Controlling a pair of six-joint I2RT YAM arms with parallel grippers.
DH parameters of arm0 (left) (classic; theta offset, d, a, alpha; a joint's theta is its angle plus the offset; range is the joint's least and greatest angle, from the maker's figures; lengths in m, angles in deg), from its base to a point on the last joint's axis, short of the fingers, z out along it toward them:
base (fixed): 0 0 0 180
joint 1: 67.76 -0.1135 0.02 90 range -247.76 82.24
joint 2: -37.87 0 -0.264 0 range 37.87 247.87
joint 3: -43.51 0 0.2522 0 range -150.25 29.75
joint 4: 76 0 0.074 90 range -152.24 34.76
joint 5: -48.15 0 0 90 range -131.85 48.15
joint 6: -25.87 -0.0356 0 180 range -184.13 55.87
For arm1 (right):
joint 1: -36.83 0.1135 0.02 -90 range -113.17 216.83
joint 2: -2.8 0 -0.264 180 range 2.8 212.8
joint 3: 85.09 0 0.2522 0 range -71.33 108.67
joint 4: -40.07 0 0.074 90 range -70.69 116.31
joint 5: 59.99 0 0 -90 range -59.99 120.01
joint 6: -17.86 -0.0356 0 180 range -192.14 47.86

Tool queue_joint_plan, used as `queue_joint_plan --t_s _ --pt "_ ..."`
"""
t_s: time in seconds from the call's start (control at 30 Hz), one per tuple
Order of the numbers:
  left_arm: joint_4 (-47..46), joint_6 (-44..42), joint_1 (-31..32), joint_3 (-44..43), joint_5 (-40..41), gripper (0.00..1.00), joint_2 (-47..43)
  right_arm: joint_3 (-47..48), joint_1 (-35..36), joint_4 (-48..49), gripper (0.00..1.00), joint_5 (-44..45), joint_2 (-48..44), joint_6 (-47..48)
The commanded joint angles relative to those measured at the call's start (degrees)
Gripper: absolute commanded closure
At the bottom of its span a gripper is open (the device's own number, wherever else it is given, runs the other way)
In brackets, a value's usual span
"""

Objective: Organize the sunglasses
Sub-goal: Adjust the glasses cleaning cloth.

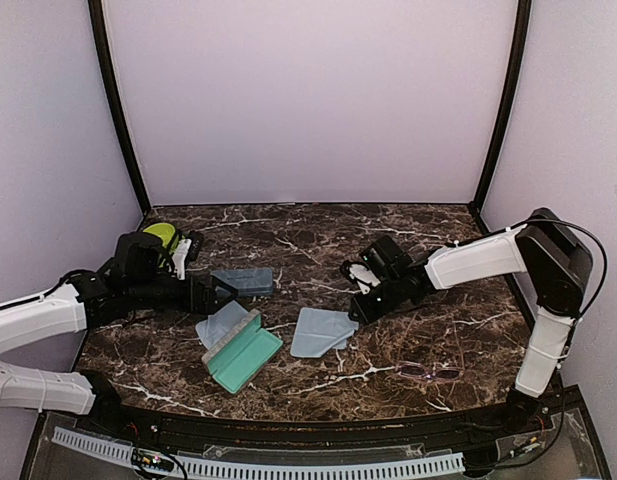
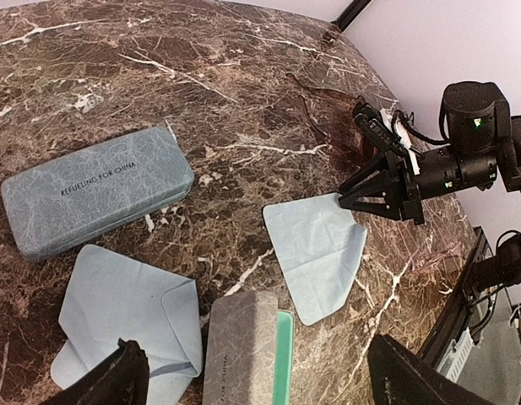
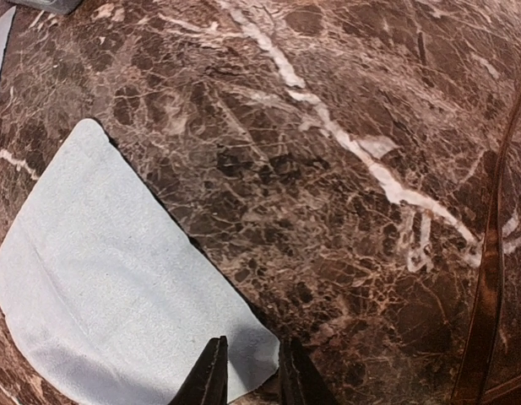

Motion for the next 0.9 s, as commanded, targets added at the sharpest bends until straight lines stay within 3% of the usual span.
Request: queue_joint_plan --t_s 0.0,0.3,0.57,0.87 --pt "1.01 -2.04 2.79 -3.84 2.21 0.08 2.29 0.30 1.21 -1.58 0.79 3.77 0.70 1.14" --pt "-1.68 -4.64 5.77 -9.12 2.53 0.09 10.65 -0.23 2.26 -0.84 1.00 7.77 0.21 2.07" --pt "-3.72 -10.98 9.73 -16.57 2.40 0.11 24.40 -1.53 2.15 1.10 1.00 7.36 -3.75 3.88" --pt "-1.85 -14.29 12.23 -30.18 -0.82 0.25 42.78 -5.59 0.33 4.21 1.00 4.64 -6.27 4.32"
